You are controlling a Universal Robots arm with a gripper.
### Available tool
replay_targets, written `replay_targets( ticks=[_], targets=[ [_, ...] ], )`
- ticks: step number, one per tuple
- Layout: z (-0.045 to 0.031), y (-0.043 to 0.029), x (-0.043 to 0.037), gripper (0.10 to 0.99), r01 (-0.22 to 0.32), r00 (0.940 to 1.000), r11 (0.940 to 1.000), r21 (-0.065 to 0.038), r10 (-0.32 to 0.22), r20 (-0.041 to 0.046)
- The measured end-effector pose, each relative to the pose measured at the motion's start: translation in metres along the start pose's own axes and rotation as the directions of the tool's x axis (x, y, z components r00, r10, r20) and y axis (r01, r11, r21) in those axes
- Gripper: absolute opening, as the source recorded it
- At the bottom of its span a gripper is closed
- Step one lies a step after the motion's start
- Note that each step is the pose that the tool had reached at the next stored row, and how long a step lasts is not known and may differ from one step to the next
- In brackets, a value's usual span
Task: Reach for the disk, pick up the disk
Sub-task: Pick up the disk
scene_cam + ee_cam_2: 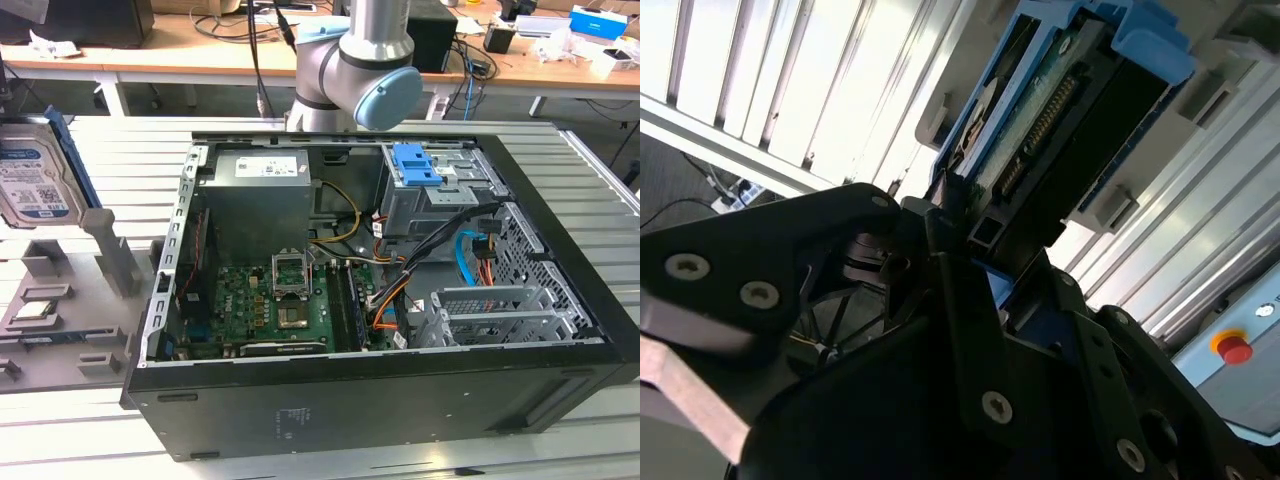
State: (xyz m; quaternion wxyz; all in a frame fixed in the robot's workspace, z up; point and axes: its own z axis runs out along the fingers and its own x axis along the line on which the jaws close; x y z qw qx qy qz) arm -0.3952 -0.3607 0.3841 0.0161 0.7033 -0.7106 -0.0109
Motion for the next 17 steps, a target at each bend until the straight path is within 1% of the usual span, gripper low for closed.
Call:
replay_targets(
  ticks=[1,9,10,17],
  targets=[
    [-0.0033,0.0,0.0,0.365,0.0,1.0,1.0,0.0,0.0,0.0],
    [-0.0152,0.0001,0.0001,0.365,0.0,1.0,1.0,0.0,0.0,0.0],
    [-0.0181,0.0001,0.0001,0.365,0.0,1.0,1.0,0.0,0.0,0.0],
    [-0.0282,0.0003,0.0002,0.365,0.0,1.0,1.0,0.0,0.0,0.0]
  ],
)
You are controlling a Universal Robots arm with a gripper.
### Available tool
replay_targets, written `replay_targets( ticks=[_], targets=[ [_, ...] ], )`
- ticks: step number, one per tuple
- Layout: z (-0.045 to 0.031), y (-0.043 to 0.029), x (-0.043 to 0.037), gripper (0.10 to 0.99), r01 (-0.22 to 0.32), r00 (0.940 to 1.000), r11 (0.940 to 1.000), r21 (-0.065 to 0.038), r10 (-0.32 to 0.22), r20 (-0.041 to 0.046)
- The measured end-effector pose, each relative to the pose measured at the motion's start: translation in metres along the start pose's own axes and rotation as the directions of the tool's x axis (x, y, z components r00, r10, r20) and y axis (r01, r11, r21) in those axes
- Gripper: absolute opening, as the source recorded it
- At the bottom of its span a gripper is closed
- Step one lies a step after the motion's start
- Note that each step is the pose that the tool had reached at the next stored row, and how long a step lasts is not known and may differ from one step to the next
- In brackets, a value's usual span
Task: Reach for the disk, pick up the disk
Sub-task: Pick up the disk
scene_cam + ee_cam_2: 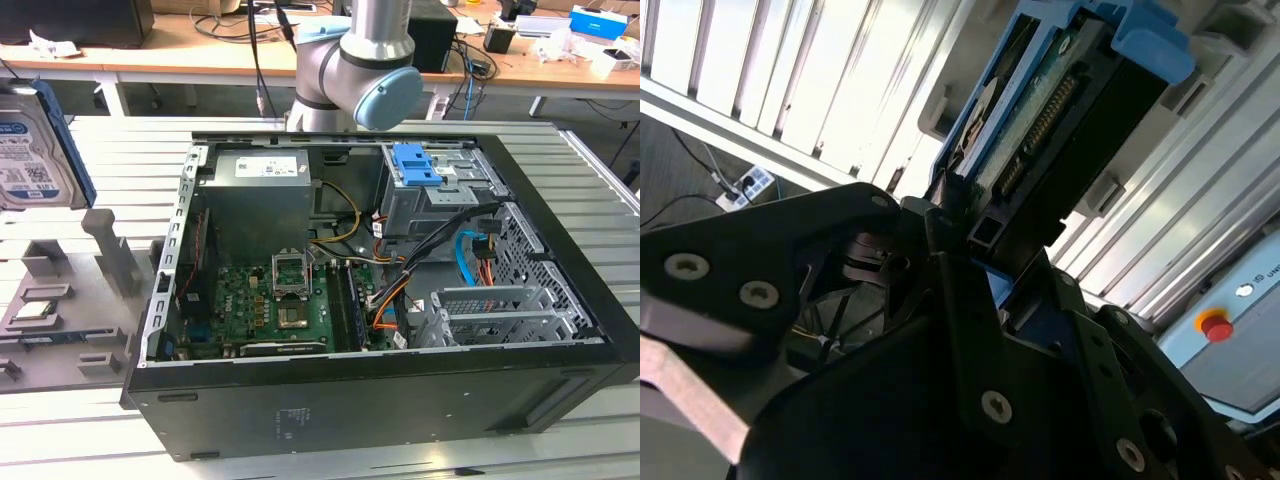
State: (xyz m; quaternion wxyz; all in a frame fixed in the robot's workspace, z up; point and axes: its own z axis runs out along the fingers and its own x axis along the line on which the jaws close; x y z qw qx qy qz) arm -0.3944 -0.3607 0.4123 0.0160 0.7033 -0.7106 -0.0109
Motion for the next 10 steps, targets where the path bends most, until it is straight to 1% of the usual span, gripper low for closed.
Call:
replay_targets(
  ticks=[1,3,6,7,10],
  targets=[
    [-0.0027,0.0,0.0,0.365,0.0,1.0,1.0,0.0,0.0,0.0],
    [-0.005,0.0,0.0,0.365,0.0,1.0,1.0,0.0,0.0,-0.0001],
    [-0.0126,0.0,0.0001,0.365,0.0,1.0,1.0,0.0,0.0,0.0],
    [-0.0162,0.0,0.0001,0.365,0.0,1.0,1.0,0.0,0.0,0.0],
    [-0.023,0.0,0.0001,0.365,0.0,1.0,1.0,0.0,0.0,0.0]
  ],
)
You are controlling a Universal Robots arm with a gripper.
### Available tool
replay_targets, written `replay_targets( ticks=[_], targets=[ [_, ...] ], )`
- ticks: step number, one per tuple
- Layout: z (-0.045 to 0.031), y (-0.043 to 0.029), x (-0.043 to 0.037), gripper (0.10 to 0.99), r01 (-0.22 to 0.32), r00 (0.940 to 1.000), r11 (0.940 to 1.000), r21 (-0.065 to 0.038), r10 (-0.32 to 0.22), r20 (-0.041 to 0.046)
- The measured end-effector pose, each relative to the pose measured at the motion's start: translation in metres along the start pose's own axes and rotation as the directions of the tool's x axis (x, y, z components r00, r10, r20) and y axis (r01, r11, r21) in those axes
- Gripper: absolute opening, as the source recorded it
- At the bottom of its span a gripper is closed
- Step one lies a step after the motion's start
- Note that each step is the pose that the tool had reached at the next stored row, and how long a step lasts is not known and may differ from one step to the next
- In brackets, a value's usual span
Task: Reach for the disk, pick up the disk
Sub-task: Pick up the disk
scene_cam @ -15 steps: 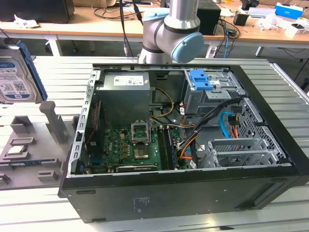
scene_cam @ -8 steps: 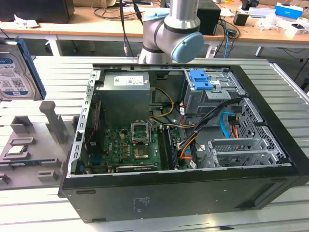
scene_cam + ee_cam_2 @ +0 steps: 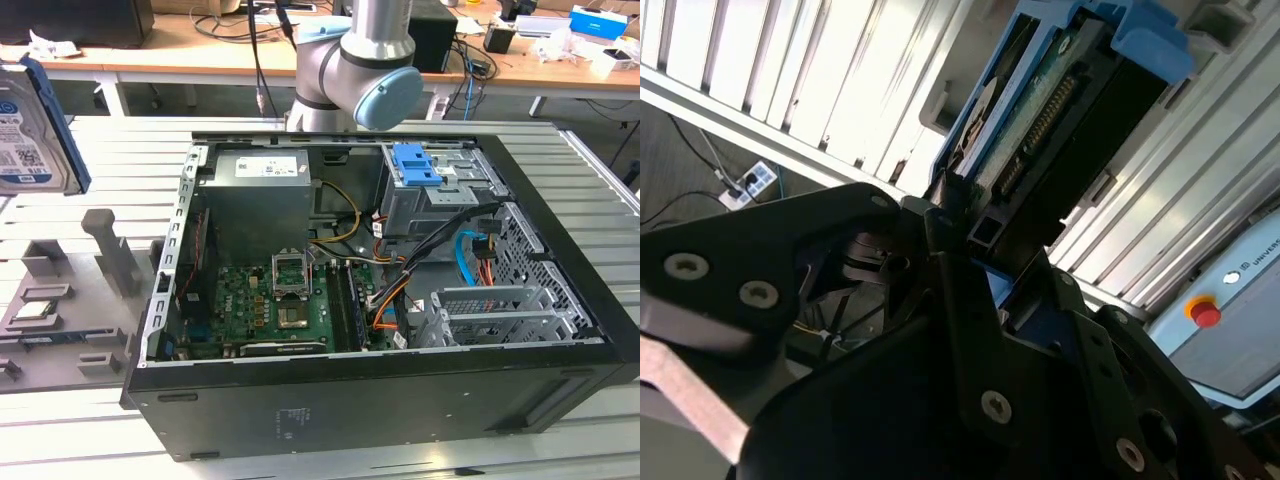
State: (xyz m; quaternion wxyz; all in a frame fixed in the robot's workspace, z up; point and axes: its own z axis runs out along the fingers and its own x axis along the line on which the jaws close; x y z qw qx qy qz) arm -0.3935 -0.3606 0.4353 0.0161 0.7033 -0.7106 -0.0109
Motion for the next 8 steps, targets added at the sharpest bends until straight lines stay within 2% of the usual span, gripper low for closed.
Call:
replay_targets(
  ticks=[7,8],
  targets=[
    [-0.017,0.0001,0.0,0.365,0.0,1.0,1.0,0.0,0.0,0.0],
    [-0.0225,0.0002,0.0,0.365,0.0,1.0,1.0,0.0,0.0,0.0]
  ],
)
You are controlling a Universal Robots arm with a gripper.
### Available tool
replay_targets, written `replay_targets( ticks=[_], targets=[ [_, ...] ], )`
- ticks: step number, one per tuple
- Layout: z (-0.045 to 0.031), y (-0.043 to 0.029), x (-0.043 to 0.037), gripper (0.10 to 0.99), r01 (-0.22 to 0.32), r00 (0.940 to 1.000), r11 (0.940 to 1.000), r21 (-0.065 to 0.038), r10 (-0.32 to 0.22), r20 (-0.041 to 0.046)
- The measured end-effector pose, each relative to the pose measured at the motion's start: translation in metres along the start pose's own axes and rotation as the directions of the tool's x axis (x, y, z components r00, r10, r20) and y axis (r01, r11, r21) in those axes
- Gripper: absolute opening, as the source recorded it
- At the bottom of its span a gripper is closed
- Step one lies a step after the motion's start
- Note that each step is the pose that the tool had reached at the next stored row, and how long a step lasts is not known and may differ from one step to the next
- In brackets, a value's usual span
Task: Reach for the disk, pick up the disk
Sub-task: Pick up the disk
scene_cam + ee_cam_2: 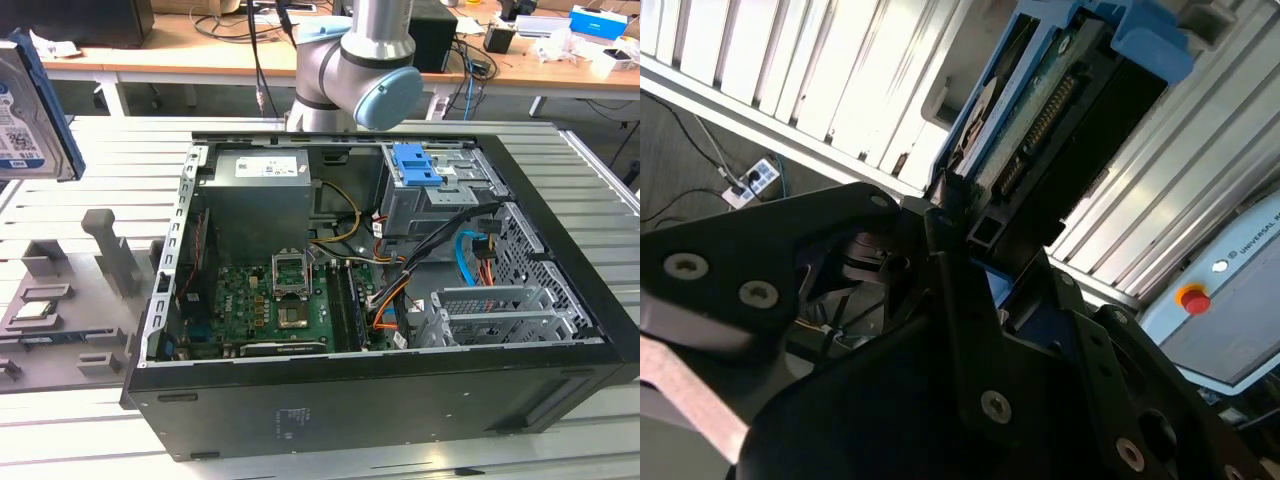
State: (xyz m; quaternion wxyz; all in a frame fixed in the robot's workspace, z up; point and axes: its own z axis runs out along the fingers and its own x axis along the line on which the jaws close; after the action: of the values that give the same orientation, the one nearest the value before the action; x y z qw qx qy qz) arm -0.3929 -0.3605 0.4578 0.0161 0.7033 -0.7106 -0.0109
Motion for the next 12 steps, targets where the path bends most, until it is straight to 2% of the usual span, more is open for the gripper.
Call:
replay_targets(
  ticks=[12],
  targets=[
    [-0.0348,0.0006,-0.0002,0.365,0.0,1.0,1.0,0.0,0.0,0.0]
  ],
)
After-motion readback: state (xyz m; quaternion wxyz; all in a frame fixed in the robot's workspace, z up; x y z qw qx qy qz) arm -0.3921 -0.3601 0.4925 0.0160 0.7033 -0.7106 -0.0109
